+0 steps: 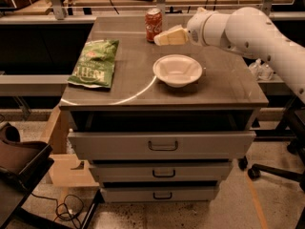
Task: Pick coke can
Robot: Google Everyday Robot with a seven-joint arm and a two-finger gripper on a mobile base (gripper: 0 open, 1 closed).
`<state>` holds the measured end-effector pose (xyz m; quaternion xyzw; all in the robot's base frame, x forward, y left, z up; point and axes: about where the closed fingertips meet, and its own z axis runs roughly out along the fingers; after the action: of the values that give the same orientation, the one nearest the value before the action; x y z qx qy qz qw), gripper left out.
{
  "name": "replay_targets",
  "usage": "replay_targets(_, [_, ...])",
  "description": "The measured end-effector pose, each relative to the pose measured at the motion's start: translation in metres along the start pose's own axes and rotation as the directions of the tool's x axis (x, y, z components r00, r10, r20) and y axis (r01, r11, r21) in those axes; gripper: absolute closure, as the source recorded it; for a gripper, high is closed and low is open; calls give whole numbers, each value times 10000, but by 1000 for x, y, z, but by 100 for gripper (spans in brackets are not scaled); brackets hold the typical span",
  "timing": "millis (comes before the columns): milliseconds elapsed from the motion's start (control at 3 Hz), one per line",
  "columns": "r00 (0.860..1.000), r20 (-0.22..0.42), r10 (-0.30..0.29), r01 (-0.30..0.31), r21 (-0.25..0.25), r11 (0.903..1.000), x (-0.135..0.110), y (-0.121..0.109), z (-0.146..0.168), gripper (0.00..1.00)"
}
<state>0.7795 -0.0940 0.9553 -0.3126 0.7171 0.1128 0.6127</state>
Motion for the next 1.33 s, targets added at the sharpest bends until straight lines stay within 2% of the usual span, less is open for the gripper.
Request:
replay_targets(667, [9976, 462, 511, -498, -295, 9983, 12, -10, 76, 0])
replay_targets(1333, [9930, 695, 958, -910, -698, 9934, 17, -16, 122, 0])
